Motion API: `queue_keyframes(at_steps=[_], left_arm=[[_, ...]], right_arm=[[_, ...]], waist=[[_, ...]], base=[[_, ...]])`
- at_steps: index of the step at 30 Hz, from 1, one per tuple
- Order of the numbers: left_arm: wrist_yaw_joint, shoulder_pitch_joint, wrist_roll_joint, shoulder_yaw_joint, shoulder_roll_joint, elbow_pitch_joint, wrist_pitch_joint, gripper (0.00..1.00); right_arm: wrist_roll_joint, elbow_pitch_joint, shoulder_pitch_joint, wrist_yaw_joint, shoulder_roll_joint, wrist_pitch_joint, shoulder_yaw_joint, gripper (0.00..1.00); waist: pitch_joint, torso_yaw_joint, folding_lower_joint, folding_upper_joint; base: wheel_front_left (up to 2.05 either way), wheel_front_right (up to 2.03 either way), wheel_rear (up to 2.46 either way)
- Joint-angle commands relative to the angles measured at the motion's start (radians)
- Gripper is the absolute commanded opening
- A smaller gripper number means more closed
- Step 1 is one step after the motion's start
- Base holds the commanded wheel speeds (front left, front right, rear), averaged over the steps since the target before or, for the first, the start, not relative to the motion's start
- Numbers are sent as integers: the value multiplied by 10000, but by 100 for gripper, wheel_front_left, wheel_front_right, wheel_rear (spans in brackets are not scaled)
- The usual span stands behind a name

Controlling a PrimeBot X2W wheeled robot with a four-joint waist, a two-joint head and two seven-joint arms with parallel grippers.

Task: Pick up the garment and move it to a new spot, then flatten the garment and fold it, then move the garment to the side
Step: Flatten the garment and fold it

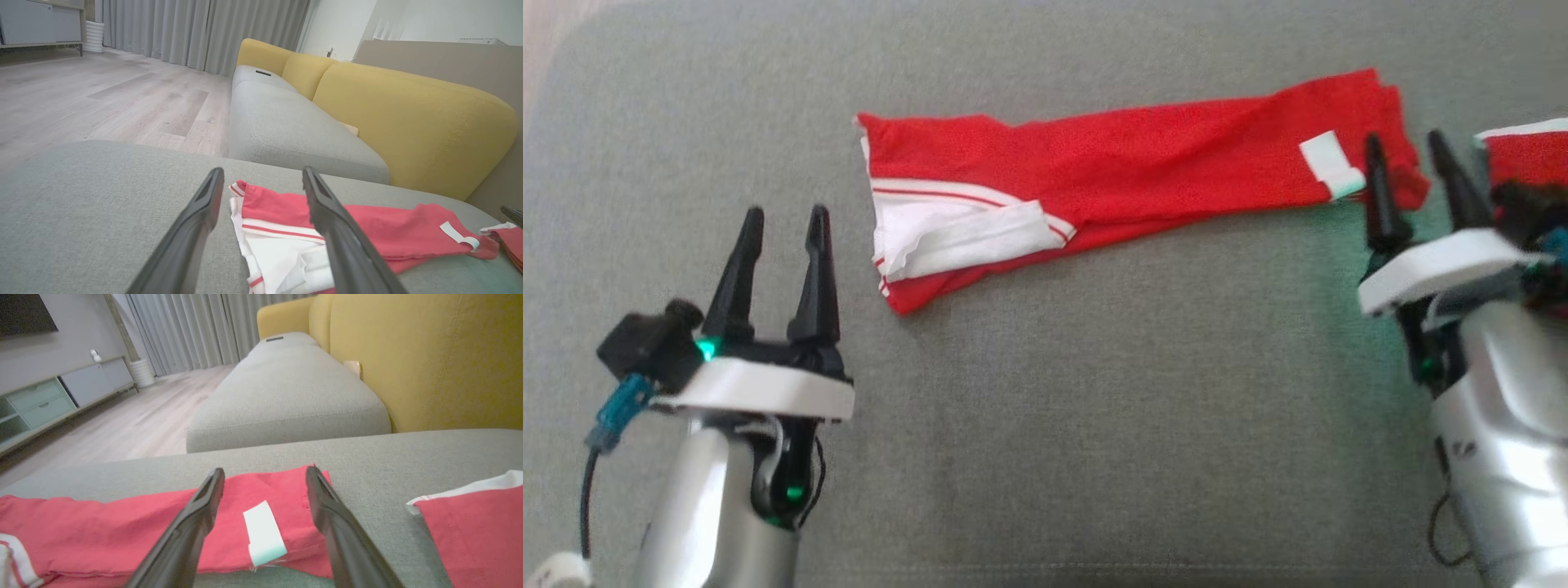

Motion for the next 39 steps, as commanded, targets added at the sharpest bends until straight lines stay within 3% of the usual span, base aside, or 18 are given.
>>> queue_keyframes(at_steps=[1, 10, 17, 21, 22, 23, 39], left_arm=[[-54, -543, 52, 213, 102, -307, -51, 100], [-61, -1147, -288, -492, 96, -192, -51, 100], [-62, -1277, -407, -505, 96, -90, -51, 100], [-62, -1334, -400, -467, 105, -48, -51, 100], [-62, -1346, -395, -462, 104, -35, -51, 100], [-62, -1353, -387, -451, 104, -21, -51, 100], [-63, -767, -332, -375, 101, 139, -51, 100]], right_arm=[[-146, -232, -428, -9, -6, 28, 43, 100], [-2011, 1778, -1853, -9, -413, 1367, -2137, 100], [-2958, 3193, -2574, -9, -637, 2270, -2788, 100], [-2815, 3762, -2873, -9, -474, 2742, -2790, 100], [-2731, 3849, -2928, -9, -449, 2795, -2731, 46], [-2655, 3899, -2976, -9, -446, 2789, -2665, 0], [-1369, 3669, -2021, -9, -936, 1447, -2868, 0]], waist=[[339, 247, 1, -1], [1187, 946, 1, -1], [1386, 1101, 1, -1], [1402, 1061, 1, -1], [1391, 1035, 1, -1], [1364, 998, 1, -1], [-28, 311, 1, -1]], base=[[0, 0, 0], [0, 0, 0], [0, 0, 0], [0, 0, 0], [0, 0, 0], [0, 0, 0], [0, 0, 0]])
